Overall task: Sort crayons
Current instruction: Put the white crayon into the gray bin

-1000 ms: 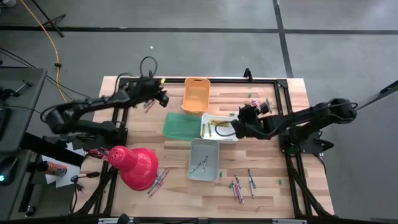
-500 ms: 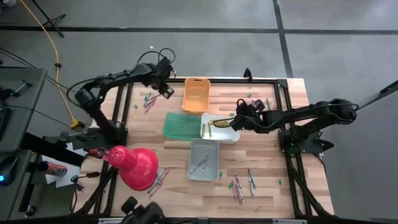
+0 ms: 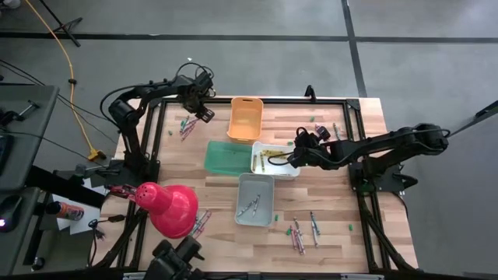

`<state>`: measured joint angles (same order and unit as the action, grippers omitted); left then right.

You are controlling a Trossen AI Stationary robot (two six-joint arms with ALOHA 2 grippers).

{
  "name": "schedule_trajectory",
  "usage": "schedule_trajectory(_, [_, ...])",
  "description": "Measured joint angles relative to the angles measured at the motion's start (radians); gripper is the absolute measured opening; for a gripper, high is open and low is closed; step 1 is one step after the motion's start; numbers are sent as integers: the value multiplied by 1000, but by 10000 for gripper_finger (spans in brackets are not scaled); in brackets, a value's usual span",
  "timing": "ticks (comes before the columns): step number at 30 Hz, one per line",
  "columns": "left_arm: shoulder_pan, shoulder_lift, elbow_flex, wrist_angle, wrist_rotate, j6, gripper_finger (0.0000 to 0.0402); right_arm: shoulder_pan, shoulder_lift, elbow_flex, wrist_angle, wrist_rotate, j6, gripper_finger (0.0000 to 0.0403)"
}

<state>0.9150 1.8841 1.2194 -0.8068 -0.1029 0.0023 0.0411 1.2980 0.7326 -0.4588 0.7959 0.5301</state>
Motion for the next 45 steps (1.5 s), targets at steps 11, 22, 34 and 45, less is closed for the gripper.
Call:
schedule_trajectory(11, [-20, 43, 0, -31, 43, 87, 127, 0, 0, 0, 2, -1, 11, 133])
schedule_trajectory(22, [-27, 51, 1, -30, 19, 89, 127, 0, 0, 0, 1, -12, 10, 133])
schedule_trajectory(34, [-27, 51, 1, -27, 9, 107, 127, 0, 0, 0, 1, -15, 3, 133])
schedule_trajectory(45, [-53, 53, 0, -34, 0, 105, 10, 0, 0, 0, 1, -19, 3, 133])
